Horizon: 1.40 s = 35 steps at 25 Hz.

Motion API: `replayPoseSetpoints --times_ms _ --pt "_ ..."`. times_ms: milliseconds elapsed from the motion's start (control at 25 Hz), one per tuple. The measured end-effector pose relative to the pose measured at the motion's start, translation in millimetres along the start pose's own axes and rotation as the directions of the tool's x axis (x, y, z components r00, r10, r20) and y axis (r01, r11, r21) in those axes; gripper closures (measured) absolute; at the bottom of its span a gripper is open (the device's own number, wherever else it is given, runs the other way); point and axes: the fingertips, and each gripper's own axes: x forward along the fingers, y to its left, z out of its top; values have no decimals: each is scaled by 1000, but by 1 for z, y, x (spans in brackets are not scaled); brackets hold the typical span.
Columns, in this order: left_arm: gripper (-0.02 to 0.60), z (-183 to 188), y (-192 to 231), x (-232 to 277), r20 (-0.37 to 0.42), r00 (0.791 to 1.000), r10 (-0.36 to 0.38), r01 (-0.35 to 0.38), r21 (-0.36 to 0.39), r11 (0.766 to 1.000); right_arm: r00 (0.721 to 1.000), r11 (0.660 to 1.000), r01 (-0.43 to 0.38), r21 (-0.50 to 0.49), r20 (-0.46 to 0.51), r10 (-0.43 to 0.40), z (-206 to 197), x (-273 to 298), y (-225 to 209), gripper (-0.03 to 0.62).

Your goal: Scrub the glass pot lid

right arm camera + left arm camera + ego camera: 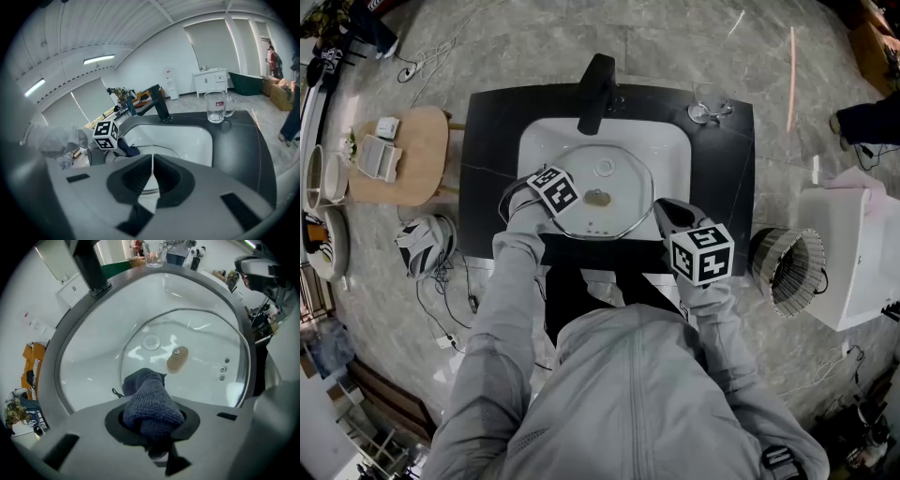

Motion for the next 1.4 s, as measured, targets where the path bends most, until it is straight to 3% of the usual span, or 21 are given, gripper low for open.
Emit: replayPoseSetpoints --times_ms 120,240,360,440,560,760,920,1080,1240,1400 --pt "499 0 -13 -3 0 997 -77 77 -7 997 1000 1000 1 -1 5 -1 2 -1 -3 562" --pt "499 11 -31 -7 54 983 -176 178 -42 983 1000 1000 8 3 3 -8 1 -3 -7 562" --pt "499 23 -43 -16 92 971 -222 227 -54 972 1000 1000 11 11 -3 -11 -1 -3 -8 562" --pt "499 35 -57 -18 125 954 -274 281 -40 959 1000 1000 13 15 -4 -13 -3 -3 -10 562" --pt "499 54 -82 -22 185 910 -371 381 -21 924 1000 1000 17 21 -6 -17 -4 -4 -13 562" --pt "499 74 -100 -23 196 894 -404 403 47 914 1000 999 28 32 -5 -28 -5 -5 -15 562" --pt "499 101 -122 -28 243 849 -470 460 97 882 999 998 37 44 -10 -36 -9 -6 -17 562" --pt "499 127 -138 -33 270 828 -492 470 145 870 999 997 45 56 -12 -44 -14 -9 -20 562" --pt "499 154 -159 -42 321 780 -536 507 177 844 998 996 55 68 -14 -55 -20 -12 -22 562" --pt "499 162 -164 -45 319 782 -536 499 195 844 998 995 62 74 -15 -61 -22 -15 -24 562"
